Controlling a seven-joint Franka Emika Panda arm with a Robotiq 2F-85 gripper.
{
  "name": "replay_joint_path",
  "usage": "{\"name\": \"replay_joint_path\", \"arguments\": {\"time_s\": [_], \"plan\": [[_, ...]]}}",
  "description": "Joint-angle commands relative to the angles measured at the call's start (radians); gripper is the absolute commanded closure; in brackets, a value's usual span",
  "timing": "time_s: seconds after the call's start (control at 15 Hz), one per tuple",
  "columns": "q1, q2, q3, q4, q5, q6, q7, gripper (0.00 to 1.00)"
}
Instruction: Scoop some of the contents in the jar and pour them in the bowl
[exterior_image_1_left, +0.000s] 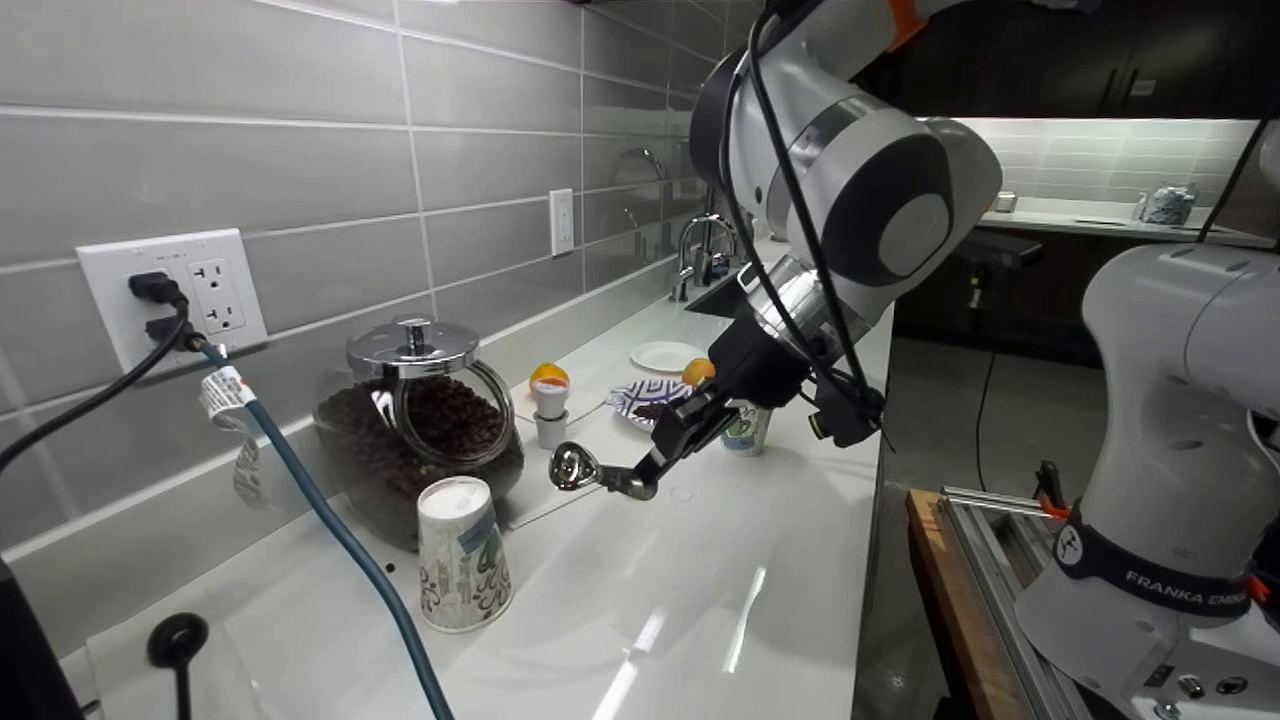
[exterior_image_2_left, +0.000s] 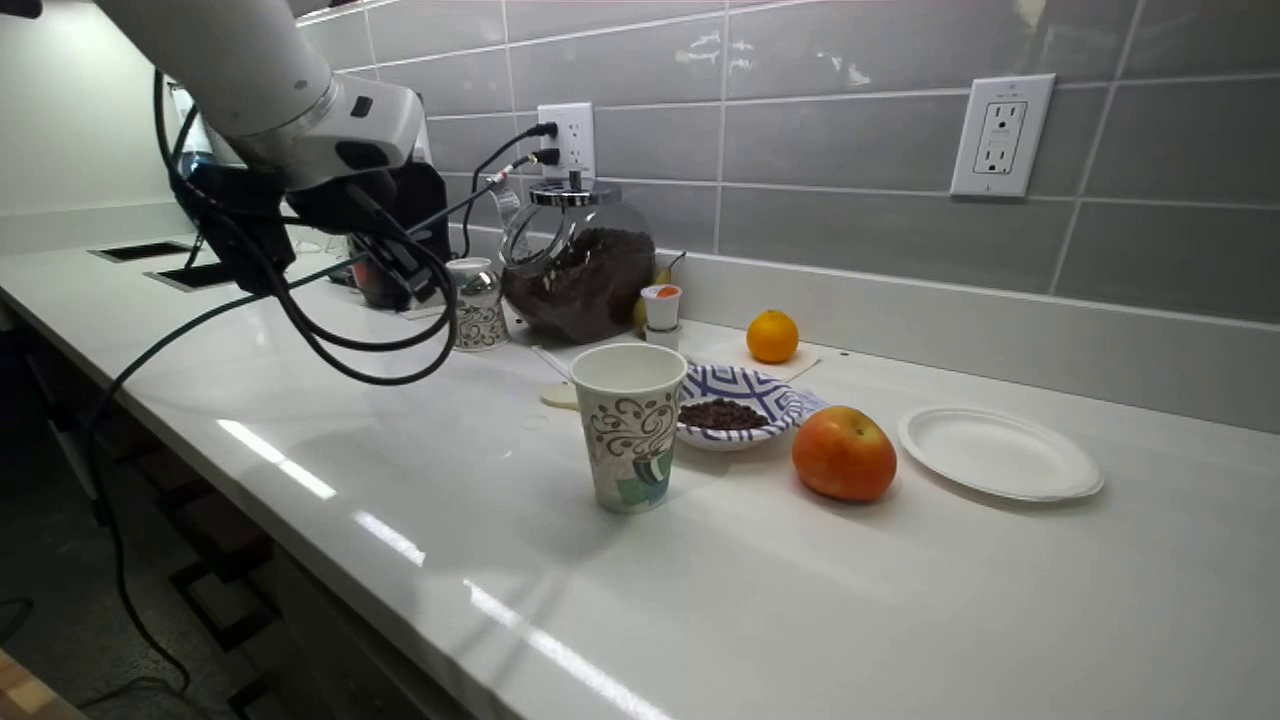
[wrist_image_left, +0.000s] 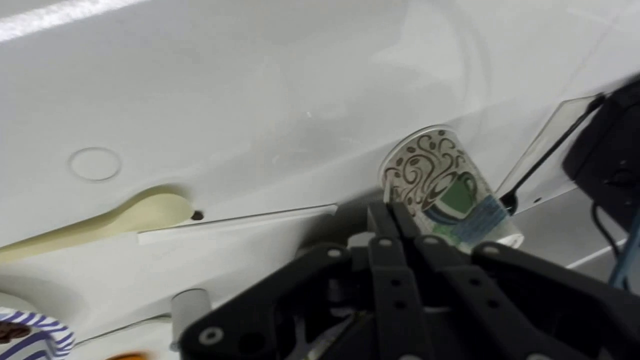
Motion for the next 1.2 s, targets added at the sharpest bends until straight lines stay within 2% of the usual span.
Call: {"name": "replay_joint_path", "arguments": {"time_s": [0.0,0.07,0.27,0.33,0.4,0.6,0.67,0.93,1.0,1.13], "plan": [[0.068,-0.014,-0.06,-0.017,-0.023,-0.024,0.007,0.99],[0.098,-0.025,-0.086,-0.027,-0.029,-0.029,0.012,0.97],[0.084,-0.018,-0.076,-0.025,-0.029,-0.029,0.012,0.97],[0.023,-0.002,0.035,-0.053,-0.171,-0.05,0.212,0.99],[0.021,-0.009,0.047,-0.059,-0.184,-0.068,0.247,0.99],[-0.008,-0.037,0.116,-0.092,-0.328,-0.141,0.47,0.99],[0.07,-0.038,0.031,-0.077,-0.29,-0.14,0.429,0.99],[0.111,-0.08,-0.011,-0.1,-0.364,-0.173,0.574,0.99],[0.01,-0.095,0.092,-0.122,-0.439,-0.198,0.684,0.99],[-0.015,-0.117,0.105,-0.142,-0.514,-0.238,0.795,0.99]]}}
